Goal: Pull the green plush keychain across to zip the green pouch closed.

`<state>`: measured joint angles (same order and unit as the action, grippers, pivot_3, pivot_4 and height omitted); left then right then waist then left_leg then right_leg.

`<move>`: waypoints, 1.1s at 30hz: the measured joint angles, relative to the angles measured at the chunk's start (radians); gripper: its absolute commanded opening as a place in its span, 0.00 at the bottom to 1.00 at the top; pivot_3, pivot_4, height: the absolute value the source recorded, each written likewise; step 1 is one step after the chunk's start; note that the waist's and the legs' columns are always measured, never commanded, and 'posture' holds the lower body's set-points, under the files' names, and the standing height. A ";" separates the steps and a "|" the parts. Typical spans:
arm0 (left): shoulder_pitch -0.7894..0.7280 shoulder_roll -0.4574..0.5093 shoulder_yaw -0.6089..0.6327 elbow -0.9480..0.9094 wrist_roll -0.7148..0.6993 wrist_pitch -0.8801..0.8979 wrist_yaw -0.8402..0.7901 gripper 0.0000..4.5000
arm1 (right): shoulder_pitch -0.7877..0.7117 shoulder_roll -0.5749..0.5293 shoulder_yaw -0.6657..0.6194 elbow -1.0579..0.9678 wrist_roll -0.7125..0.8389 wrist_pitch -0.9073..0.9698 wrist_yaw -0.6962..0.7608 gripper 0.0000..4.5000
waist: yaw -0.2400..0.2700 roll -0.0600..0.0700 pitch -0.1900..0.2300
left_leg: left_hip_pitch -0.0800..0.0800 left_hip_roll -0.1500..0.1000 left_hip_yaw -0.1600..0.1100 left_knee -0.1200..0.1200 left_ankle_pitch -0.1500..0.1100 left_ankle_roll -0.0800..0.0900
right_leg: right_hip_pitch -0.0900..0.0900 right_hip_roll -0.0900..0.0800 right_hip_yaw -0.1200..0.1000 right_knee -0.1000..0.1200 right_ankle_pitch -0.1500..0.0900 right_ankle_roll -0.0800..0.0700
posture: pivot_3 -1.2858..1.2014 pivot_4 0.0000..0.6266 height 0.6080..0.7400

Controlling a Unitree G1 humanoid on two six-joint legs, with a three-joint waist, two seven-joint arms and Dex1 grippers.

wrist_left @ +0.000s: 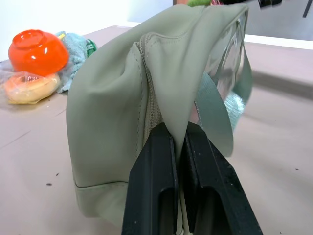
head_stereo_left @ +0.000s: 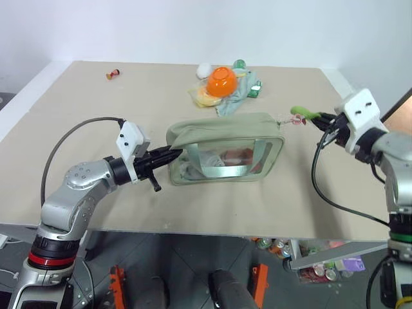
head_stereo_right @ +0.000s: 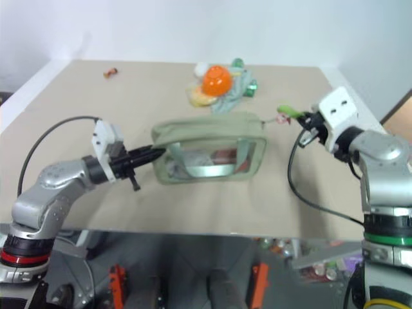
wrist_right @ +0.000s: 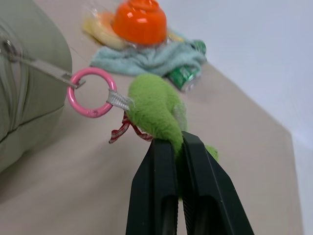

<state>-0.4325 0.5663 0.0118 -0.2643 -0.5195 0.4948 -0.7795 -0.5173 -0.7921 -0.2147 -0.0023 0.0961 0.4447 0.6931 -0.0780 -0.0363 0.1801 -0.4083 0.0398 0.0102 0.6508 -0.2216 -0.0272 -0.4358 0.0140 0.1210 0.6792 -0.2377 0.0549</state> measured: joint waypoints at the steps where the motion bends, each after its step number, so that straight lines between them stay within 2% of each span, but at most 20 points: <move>1: -0.003 0.000 -0.002 0.006 0.003 -0.004 -0.006 0.00 | 0.015 0.011 0.000 -0.017 0.002 0.023 -0.021 0.01 | 0.000 0.000 0.000 | 0.000 0.000 0.000 0.000 0.000 0.000 | 0.001 0.000 0.000 0.000 0.000 0.000 | 0.52 0.24 0.98; 5: -0.013 0.001 -0.002 0.020 0.010 -0.009 -0.015 0.00 | 0.058 0.069 -0.001 -0.090 0.019 0.100 -0.090 0.01 | 0.000 0.000 0.000 | 0.001 0.000 0.000 0.001 0.000 0.000 | 0.001 0.000 0.000 0.000 0.001 0.000 | 0.52 0.24 0.98; 9: -0.014 0.002 -0.002 0.021 0.011 -0.010 -0.015 0.00 | 0.078 0.202 -0.008 -0.120 0.047 0.173 -0.192 0.01 | 0.000 0.000 0.000 | 0.000 0.000 0.000 0.001 0.000 0.000 | 0.001 0.001 0.000 0.000 0.001 0.000 | 0.52 0.24 0.98; 11: -0.015 0.002 -0.002 0.021 0.011 -0.011 -0.015 0.00 | 0.085 0.233 0.013 -0.120 0.049 0.188 -0.217 0.01 | 0.000 0.000 0.000 | 0.000 0.000 0.000 0.000 0.000 0.000 | 0.001 0.001 0.000 0.000 0.001 0.001 | 0.52 0.24 0.98; 23: -0.015 0.000 -0.005 0.022 0.013 -0.014 -0.015 0.00 | 0.167 0.248 0.084 -0.039 -0.008 0.138 -0.283 0.01 | -0.001 0.000 0.000 | 0.001 0.000 0.001 0.001 0.000 0.000 | 0.001 0.001 0.001 0.000 0.001 0.000 | 0.52 0.24 0.98; 31: -0.015 -0.001 -0.006 0.021 0.013 -0.014 -0.013 0.00 | 0.189 0.267 0.087 -0.023 -0.024 0.093 -0.322 0.01 | -0.002 0.000 0.000 | 0.001 0.001 0.001 0.000 0.000 0.000 | 0.001 0.001 0.001 0.000 0.001 0.001 | 0.52 0.24 0.98; 33: -0.015 -0.001 -0.006 0.021 0.013 -0.013 -0.012 0.00 | 0.188 0.305 0.080 -0.026 0.002 0.107 -0.324 0.15 | -0.002 0.000 0.000 | 0.001 0.001 0.000 0.001 0.000 0.000 | 0.001 0.001 0.001 0.000 0.001 0.000 | 0.52 0.24 0.98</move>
<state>-0.4474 0.5652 0.0059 -0.2435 -0.5062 0.4818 -0.7916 -0.3289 -0.4871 -0.1344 -0.0285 0.0984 0.5517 0.3688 -0.0802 -0.0365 0.1799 -0.4073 0.0409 0.0104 0.6513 -0.2214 -0.0270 -0.4346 0.0154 0.1218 0.6790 -0.2369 0.0551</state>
